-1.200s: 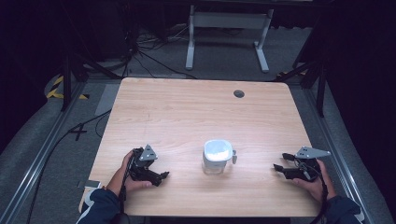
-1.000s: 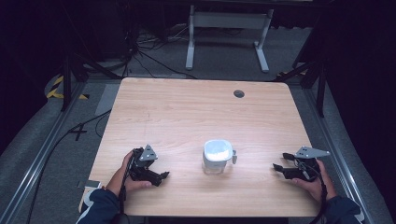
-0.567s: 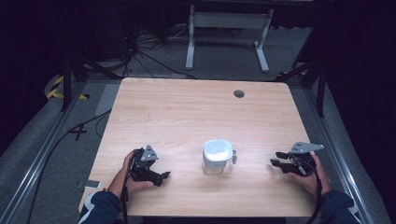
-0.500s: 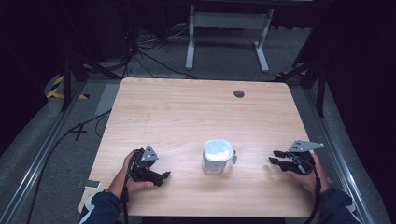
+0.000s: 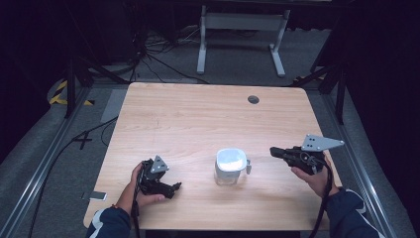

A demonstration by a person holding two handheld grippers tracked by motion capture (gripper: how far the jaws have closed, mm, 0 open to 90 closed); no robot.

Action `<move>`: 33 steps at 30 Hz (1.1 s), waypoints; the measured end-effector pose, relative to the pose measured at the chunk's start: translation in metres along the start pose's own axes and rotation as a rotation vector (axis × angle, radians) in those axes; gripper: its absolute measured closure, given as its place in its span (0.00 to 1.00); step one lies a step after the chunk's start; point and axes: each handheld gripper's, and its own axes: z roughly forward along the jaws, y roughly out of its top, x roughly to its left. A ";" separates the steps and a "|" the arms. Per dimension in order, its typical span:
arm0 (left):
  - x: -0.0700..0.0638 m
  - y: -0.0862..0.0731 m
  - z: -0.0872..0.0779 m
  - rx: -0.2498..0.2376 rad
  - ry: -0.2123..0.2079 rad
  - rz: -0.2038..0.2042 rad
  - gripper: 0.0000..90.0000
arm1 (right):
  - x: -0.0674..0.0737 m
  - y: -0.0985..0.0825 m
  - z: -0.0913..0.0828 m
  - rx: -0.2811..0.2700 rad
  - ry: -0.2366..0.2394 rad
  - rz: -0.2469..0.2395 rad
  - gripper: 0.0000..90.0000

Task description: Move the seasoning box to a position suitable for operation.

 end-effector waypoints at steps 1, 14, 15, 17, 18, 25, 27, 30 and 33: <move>0.000 0.000 0.000 -0.004 0.000 0.000 0.04 | 0.002 0.004 0.003 -0.006 0.012 -0.007 1.00; 0.000 0.000 0.000 -0.005 -0.002 0.001 0.04 | 0.030 0.028 0.048 0.013 0.114 -0.088 1.00; 0.000 0.000 0.000 -0.002 -0.002 0.003 0.04 | 0.031 0.028 0.051 0.019 0.119 -0.089 1.00; 0.001 0.000 0.000 -0.001 -0.002 0.003 0.04 | 0.031 0.026 0.054 0.028 0.124 -0.090 1.00; 0.001 0.000 0.000 0.000 -0.002 0.003 0.04 | 0.031 0.025 0.055 0.034 0.128 -0.089 1.00; 0.000 0.000 0.000 -0.002 -0.002 0.003 0.04 | 0.030 0.023 0.057 0.039 0.131 -0.099 1.00; 0.000 0.000 0.000 0.000 -0.001 0.002 0.04 | 0.030 0.022 0.057 0.032 0.136 -0.092 1.00; 0.000 0.000 -0.001 0.001 0.001 0.003 0.04 | 0.030 0.021 0.057 0.027 0.137 -0.098 1.00; 0.000 0.000 -0.001 0.000 0.001 0.003 0.04 | 0.032 0.020 0.057 0.025 0.129 -0.102 1.00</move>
